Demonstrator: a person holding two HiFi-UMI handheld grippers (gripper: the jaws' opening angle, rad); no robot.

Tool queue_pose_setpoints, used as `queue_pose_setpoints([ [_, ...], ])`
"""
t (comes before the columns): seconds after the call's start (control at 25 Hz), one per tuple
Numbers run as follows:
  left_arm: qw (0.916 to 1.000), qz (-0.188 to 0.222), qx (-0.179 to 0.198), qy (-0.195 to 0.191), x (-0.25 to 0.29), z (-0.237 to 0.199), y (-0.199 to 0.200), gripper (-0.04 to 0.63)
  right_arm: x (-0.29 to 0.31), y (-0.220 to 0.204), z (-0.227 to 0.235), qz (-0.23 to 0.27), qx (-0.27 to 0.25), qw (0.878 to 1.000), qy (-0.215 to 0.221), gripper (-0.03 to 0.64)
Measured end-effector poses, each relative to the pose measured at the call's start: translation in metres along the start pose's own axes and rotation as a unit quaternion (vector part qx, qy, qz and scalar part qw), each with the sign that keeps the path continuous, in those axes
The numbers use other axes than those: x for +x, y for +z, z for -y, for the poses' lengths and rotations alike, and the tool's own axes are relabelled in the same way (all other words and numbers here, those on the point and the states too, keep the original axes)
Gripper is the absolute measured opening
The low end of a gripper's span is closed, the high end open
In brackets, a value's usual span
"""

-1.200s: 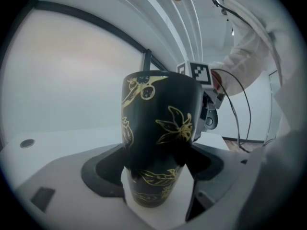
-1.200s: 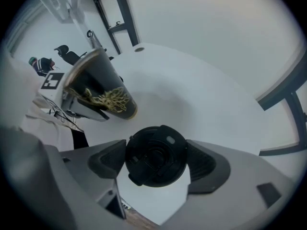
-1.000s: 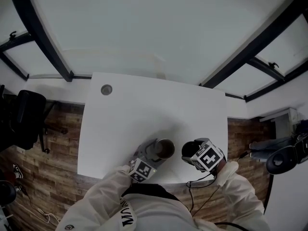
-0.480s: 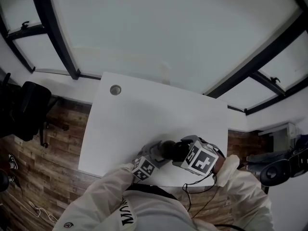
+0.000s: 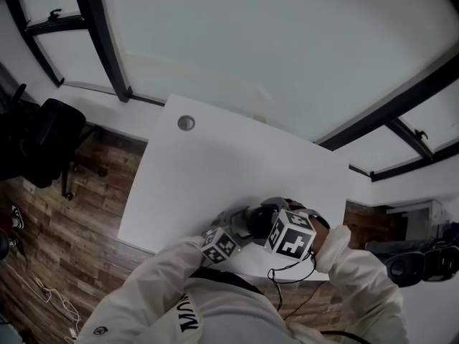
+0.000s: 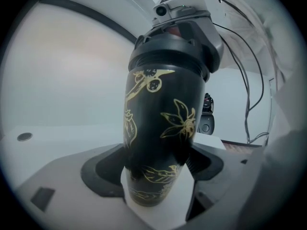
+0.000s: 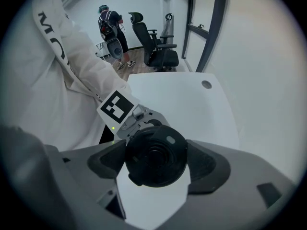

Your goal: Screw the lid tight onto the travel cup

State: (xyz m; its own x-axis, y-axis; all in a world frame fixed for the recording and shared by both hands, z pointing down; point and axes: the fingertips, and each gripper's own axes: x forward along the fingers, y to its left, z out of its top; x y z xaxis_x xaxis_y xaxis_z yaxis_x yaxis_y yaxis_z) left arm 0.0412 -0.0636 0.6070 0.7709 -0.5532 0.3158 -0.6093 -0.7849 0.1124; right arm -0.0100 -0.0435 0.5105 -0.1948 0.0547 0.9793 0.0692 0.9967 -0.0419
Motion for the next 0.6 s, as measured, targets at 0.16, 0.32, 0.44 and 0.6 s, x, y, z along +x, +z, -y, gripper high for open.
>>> queue_pose_setpoints([
  [0.16, 1.0, 0.003, -0.004, 0.001, -0.001, -0.002, -0.001, 0.393, 0.006, 0.001, 0.001, 0.001, -0.006, 1.0, 0.007, 0.377],
  [0.32, 1.0, 0.003, -0.006, 0.003, -0.001, -0.002, -0.003, 0.393, 0.012, 0.001, 0.0, -0.004, -0.011, 1.0, 0.007, 0.377],
  [0.44, 1.0, 0.005, -0.005, 0.006, -0.002, -0.002, -0.003, 0.393, 0.013, 0.002, 0.001, -0.006, -0.007, 1.0, 0.006, 0.377],
  [0.6, 0.9999, 0.004, -0.004, 0.009, -0.002, -0.002, -0.004, 0.393, 0.015, 0.002, 0.001, -0.008, 0.01, 1.0, 0.002, 0.377],
])
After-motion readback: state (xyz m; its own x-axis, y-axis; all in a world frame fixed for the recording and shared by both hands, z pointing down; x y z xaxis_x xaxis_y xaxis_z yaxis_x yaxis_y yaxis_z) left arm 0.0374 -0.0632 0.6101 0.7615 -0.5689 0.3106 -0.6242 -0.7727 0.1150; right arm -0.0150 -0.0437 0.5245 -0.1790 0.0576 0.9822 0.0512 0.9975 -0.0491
